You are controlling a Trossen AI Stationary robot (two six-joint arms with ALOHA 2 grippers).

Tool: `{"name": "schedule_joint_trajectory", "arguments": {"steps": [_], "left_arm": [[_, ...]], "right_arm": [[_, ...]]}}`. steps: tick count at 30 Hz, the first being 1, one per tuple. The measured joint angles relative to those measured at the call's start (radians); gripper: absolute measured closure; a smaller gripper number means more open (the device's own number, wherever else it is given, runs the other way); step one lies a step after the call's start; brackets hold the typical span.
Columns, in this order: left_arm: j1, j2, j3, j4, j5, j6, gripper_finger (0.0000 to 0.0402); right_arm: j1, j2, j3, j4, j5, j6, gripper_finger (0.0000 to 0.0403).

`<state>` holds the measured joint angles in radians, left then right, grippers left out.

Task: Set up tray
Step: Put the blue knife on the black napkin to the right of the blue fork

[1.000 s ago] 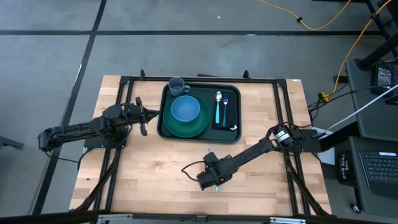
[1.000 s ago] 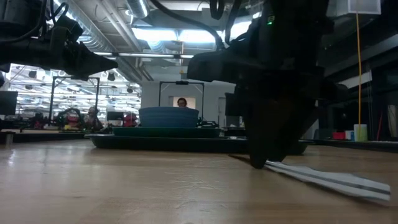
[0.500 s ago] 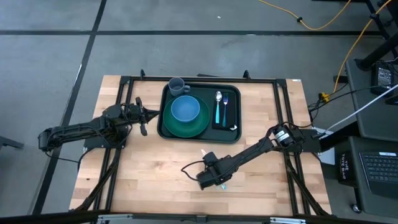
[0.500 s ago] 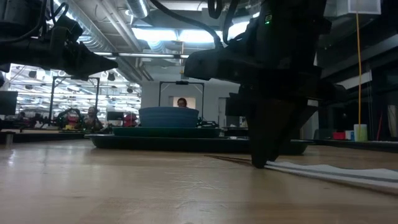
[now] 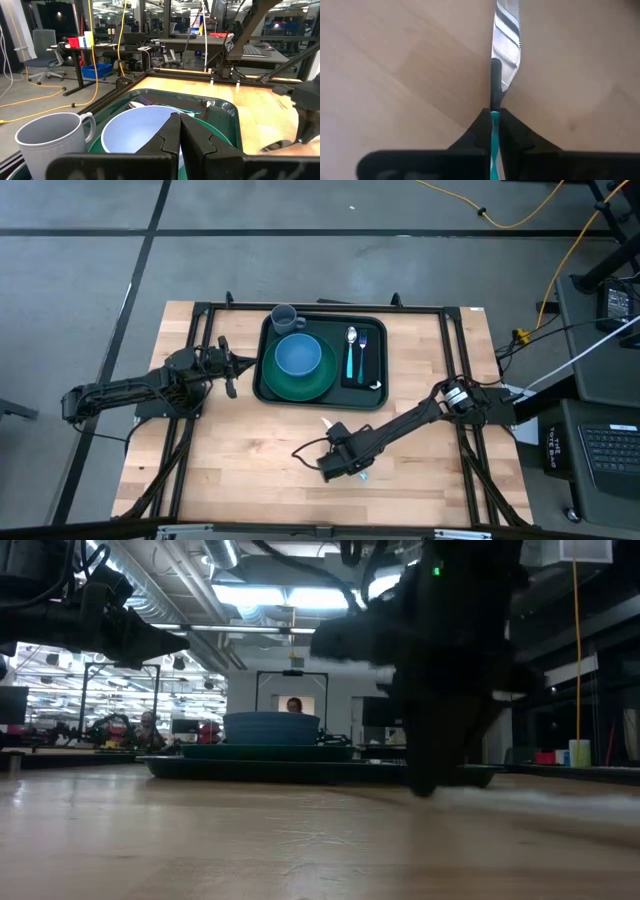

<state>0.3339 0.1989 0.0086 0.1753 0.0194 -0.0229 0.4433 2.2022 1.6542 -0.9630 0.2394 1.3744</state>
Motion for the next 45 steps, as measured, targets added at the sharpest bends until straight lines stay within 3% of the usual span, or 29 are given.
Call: {"name": "schedule_joint_trajectory", "arguments": {"steps": [13,21,34,40,45], "left_arm": [[0.000,0.000,0.000,0.000,0.000,0.000,0.0398],[0.000,0.000,0.000,0.000,0.000,0.000,0.0398],[0.000,0.000,0.000,0.000,0.000,0.000,0.0398],[0.000,0.000,0.000,0.001,0.000,0.000,0.0398],[0.000,0.000,0.000,0.000,0.000,0.000,0.0398]], "right_arm": [[-0.002,-0.179,0.005,-0.049,0.032,-0.331,0.0385],[0.014,-0.214,-0.014,-0.031,0.161,-0.443,0.0385],[0.039,-0.316,-0.336,0.314,0.321,-0.509,0.0384],[0.046,-0.447,-0.560,0.522,0.443,-0.582,0.0385],[0.039,-0.583,-0.762,0.686,0.455,-0.646,0.0386]]}}
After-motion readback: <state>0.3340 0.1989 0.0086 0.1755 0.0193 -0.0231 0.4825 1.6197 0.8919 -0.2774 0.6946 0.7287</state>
